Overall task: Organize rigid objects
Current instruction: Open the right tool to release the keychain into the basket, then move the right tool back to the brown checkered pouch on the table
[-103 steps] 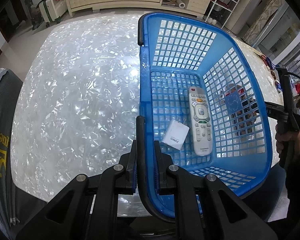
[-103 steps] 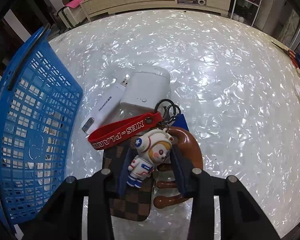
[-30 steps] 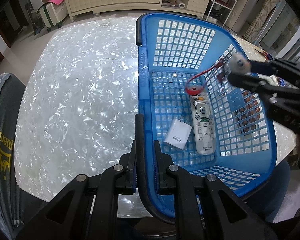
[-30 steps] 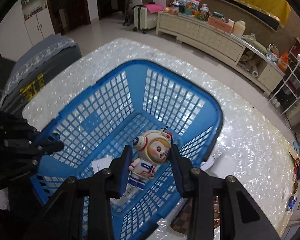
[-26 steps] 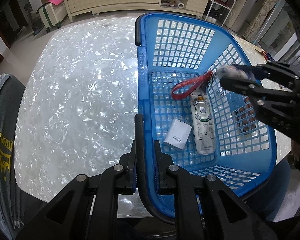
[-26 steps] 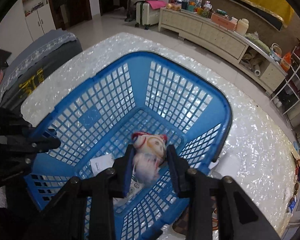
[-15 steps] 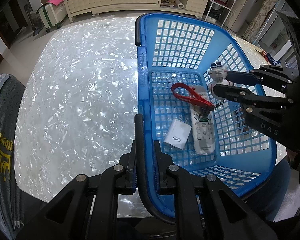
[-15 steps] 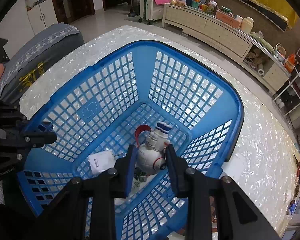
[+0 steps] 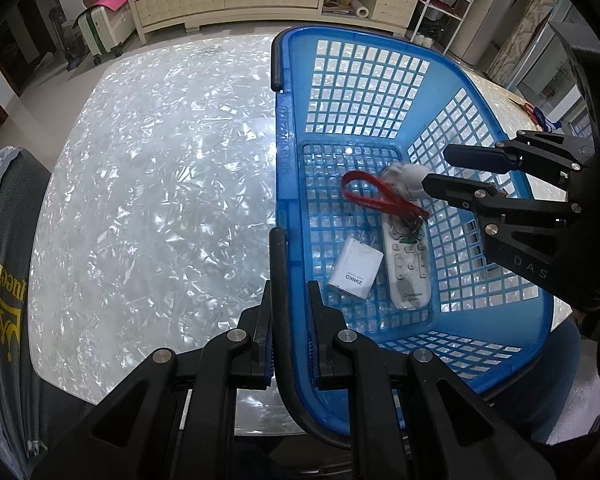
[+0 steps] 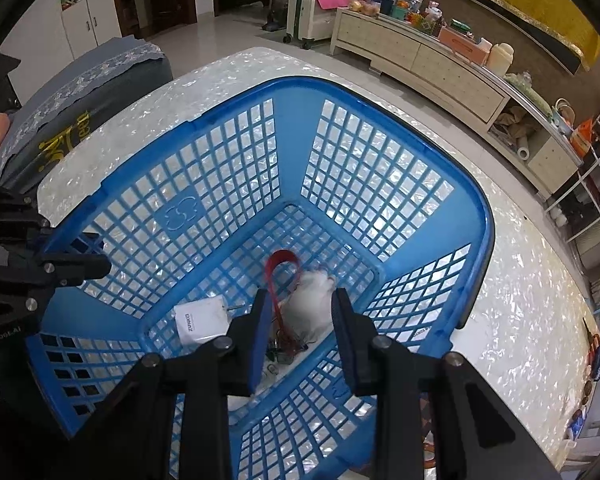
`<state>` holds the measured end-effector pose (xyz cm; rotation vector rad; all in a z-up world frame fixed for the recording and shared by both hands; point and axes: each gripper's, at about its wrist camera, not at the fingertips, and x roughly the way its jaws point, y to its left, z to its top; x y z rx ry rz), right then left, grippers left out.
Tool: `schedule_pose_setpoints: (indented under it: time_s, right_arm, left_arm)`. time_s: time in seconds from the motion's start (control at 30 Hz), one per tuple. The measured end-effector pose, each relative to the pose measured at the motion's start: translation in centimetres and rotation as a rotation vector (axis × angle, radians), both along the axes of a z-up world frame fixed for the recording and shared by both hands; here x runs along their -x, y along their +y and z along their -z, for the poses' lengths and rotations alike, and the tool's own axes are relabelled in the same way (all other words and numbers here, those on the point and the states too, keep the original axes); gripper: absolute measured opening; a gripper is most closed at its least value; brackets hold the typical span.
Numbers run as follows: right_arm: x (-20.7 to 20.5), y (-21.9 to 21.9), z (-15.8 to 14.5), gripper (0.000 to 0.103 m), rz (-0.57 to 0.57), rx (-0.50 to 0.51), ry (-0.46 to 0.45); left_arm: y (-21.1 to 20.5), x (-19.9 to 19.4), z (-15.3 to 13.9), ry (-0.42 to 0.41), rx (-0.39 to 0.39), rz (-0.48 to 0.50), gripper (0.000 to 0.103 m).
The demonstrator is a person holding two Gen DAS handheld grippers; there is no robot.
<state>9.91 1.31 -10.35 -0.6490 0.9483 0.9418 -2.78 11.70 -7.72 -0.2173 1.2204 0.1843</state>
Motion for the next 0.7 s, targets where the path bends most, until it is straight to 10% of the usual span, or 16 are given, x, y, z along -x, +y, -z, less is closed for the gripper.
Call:
schedule_pose_setpoints:
  time_s: [0.07,0.2,0.7]
  right_arm:
    - [0.0,0.0,-0.1,0.037,-0.008,-0.001,-0.003]
    - [0.4,0.1,-0.6,0.083,-0.015,-0.018,-0.037]
    - [0.9,-2.6,-5.0,0.102,0.01,-0.065,-0.082]
  left_arm:
    - [0.0,0.0,0.0,0.0,-0.001,-0.001,0.014]
    - [0.0,0.0,0.1,0.001,-0.002,-0.001,0.014]
    - [-0.3,-0.1,0.0,0.006,-0.015,-0.006,0.014]
